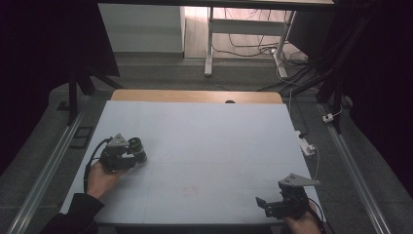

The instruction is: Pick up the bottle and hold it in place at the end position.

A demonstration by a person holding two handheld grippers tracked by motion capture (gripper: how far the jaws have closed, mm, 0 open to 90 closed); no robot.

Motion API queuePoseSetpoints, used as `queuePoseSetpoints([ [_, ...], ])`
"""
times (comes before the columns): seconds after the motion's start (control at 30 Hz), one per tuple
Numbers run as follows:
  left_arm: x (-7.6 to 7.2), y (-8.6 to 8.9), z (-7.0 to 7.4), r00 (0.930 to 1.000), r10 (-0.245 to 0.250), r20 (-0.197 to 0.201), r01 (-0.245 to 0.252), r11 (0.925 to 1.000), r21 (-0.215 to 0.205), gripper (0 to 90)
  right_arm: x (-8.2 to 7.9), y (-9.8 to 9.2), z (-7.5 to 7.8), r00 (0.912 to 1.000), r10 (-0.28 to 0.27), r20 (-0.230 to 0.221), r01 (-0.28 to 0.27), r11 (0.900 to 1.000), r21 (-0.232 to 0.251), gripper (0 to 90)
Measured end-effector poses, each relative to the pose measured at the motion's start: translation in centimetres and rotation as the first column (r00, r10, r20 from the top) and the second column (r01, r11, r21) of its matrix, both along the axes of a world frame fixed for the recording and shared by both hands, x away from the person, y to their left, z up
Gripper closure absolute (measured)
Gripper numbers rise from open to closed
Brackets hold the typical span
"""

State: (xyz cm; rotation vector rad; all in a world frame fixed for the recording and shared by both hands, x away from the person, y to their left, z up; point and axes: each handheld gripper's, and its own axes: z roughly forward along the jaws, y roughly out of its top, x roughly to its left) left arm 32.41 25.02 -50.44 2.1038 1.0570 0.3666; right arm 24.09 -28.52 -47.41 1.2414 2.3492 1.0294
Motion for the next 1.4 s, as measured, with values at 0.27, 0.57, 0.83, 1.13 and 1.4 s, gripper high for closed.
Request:
queuePoseSetpoints([
  [0.27,0.6,-1.2,1.6,0.9994,-0.025,0.025,0.025,0.9997,0.001,53.3,0.0,0.0,0.0,1.0,-0.003,-0.003,0.003,1.0,0.005,0.0],
  [0.57,1.4,-3.2,2.9,0.9973,-0.059,0.044,0.059,0.9982,0.015,53.3,0.0,-0.1,0.0,1.0,-0.005,-0.004,0.005,1.0,0.007,0.0],
  [0.83,2.3,-5.5,3.4,0.994,-0.1,0.044,0.1,0.9948,0.022,53.2,0.0,-0.1,0.0,1.0,-0.004,-0.002,0.004,1.0,0.007,0.0],
  [1.13,3.7,-8.3,3.9,0.9889,-0.14,0.05,0.139,0.99,0.026,53.3,0.0,-0.2,0.0,1.0,-0.003,-0.004,0.003,1.0,0.01,0.0],
  [1.4,5.1,-11.1,4.1,0.983,-0.176,0.054,0.174,0.9844,0.025,53.2,0.0,-0.2,0.0,1.0,-0.002,-0.004,0.002,1.0,0.012,0.0],
])
